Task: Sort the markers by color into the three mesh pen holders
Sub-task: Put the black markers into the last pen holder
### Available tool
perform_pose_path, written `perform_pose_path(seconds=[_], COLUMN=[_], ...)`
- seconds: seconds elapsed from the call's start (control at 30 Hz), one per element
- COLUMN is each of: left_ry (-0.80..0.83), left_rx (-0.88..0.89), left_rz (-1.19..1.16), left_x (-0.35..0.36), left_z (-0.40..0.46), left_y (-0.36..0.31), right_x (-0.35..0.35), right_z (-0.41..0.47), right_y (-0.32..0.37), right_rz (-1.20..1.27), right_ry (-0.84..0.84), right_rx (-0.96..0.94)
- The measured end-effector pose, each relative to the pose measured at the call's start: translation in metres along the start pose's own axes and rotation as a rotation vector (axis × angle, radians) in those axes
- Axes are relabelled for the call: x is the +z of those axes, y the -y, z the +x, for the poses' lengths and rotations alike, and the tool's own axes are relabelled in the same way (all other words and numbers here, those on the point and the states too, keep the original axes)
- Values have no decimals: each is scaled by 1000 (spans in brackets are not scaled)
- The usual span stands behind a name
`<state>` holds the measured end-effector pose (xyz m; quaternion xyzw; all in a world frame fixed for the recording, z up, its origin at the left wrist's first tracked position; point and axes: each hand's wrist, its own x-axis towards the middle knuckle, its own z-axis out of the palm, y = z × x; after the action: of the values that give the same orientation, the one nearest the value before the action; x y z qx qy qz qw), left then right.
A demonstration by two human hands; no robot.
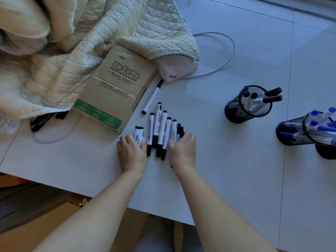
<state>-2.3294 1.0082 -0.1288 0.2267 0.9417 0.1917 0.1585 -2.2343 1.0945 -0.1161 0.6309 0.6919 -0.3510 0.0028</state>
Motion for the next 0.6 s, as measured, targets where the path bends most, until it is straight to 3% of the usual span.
perform_pose_path(seconds=[0.1,0.3,0.4,0.6], left_ry=[27,102,163,140], left_rx=[21,-60,-91,-59], left_rz=[34,16,25,-193], left_x=[-3,-12,-19,-31], left_z=[2,6,2,-5], left_y=[0,-6,-7,-35], right_x=[-2,-21,-31,-58], right_z=[0,4,5,-1], right_y=[-4,-10,-17,-29], right_rz=[-131,-134,-81,18], right_ry=[34,85,138,137], right_rx=[-72,-67,33,7])
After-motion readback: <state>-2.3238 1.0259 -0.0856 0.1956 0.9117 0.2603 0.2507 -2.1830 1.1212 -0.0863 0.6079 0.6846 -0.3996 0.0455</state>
